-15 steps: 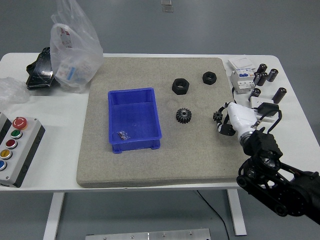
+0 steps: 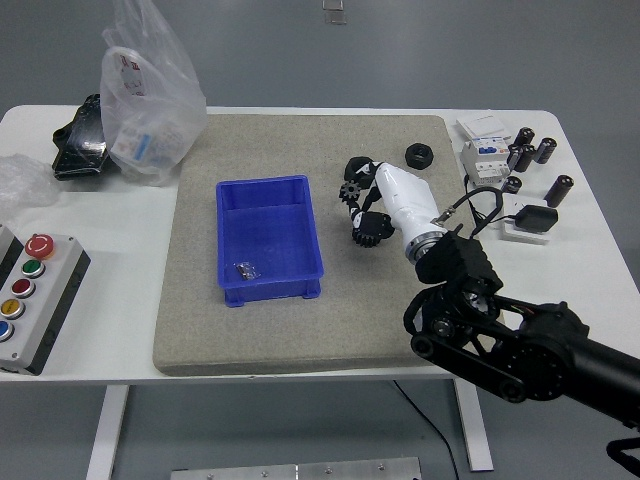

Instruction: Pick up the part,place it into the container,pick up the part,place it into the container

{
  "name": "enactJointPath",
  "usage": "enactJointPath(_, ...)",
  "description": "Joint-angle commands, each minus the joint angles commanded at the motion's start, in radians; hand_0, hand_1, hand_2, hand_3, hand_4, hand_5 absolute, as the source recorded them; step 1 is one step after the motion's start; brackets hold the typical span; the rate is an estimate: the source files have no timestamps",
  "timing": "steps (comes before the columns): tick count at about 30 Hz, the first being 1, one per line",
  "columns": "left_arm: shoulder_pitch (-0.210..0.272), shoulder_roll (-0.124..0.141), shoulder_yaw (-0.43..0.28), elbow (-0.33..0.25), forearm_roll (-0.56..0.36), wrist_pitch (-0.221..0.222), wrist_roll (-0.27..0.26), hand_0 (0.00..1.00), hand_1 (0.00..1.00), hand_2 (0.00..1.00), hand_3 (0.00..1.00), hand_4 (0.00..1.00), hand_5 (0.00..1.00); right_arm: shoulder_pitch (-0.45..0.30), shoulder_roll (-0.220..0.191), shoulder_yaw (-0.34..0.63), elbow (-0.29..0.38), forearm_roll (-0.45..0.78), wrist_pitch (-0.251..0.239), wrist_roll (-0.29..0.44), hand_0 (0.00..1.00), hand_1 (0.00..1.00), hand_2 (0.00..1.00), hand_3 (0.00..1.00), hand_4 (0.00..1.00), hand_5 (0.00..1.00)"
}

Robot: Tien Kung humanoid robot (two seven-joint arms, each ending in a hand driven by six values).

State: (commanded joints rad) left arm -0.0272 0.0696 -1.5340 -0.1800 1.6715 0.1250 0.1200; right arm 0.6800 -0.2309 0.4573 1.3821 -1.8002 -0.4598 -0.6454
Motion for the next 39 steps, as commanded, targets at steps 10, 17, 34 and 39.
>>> enactJointPath(10, -0.003, 0.001, -0.002, 0.0, 0.004, -0.001, 0.005, 0.626, 0.549, 0.515, 0.616, 0.706, 0.348, 0.091, 0.024, -0.108, 0.024, -0.046, 0.123, 0.0, 0.379, 0.653, 0.645, 0.648, 0.503, 0.002)
enactJointPath(17, -0.003, 0.0, -0.003, 0.0, 0.006, -0.002, 0.007, 0.626, 0.549, 0.514, 0.615, 0.706, 0.348, 0.098, 0.032, -0.114, 0.023, -0.044, 0.166, 0.0, 0.357, 0.676, 0.691, 0.69, 0.36, 0.149)
enactJointPath(34, -0.004, 0.001, -0.003, 0.0, 0.007, -0.005, 0.008, 0.626, 0.549, 0.511, 0.614, 0.704, 0.348, 0.103, 0.034, -0.103, 0.025, -0.056, 0.21, 0.0, 0.349, 0.701, 0.767, 0.782, 0.497, 0.12)
enactJointPath(39, -0.003, 0.0, -0.004, 0.0, 0.009, -0.006, 0.008, 0.626, 0.549, 0.511, 0.615, 0.703, 0.349, 0.087, 0.027, -0.078, 0.022, -0.07, 0.191, 0.0, 0.34, 0.697, 0.762, 0.778, 0.508, 0.116)
